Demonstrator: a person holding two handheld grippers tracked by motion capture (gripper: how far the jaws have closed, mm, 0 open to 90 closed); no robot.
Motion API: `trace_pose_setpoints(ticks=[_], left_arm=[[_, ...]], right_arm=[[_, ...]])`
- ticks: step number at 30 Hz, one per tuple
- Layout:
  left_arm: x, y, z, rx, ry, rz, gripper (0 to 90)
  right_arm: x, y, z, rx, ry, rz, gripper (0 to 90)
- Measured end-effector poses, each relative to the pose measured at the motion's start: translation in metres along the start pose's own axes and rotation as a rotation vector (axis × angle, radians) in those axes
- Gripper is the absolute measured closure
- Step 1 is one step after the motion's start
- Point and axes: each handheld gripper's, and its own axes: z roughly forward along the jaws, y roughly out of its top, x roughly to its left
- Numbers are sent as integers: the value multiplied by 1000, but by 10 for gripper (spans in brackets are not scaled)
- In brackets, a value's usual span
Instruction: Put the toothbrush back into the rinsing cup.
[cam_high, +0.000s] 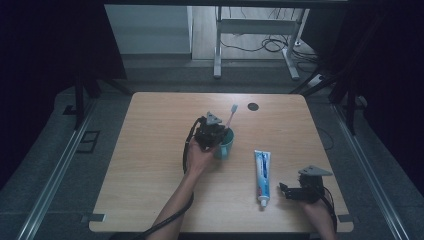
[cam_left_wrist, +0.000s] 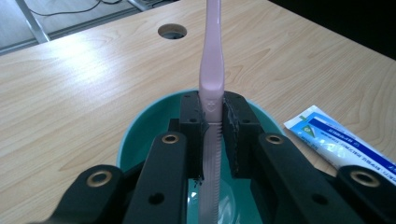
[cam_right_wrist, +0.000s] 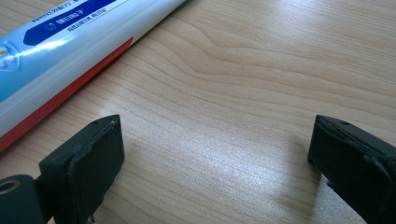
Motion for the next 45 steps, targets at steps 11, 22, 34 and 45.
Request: trace_pose_setpoints(ticks=[11,22,34,45], left_arm=[[0,-4,6,53,9,-5,784],[3,-5,12,114,-7,-48,779],[3,-3,13,153,-10,-54,772],[3,-3,12,145,-6,-49,691]], right_arm=[[0,0,0,0,0,0,37],[0,0,0,0,0,0,37],[0,0,0,0,0,0,37],[0,0,0,0,0,0,37]])
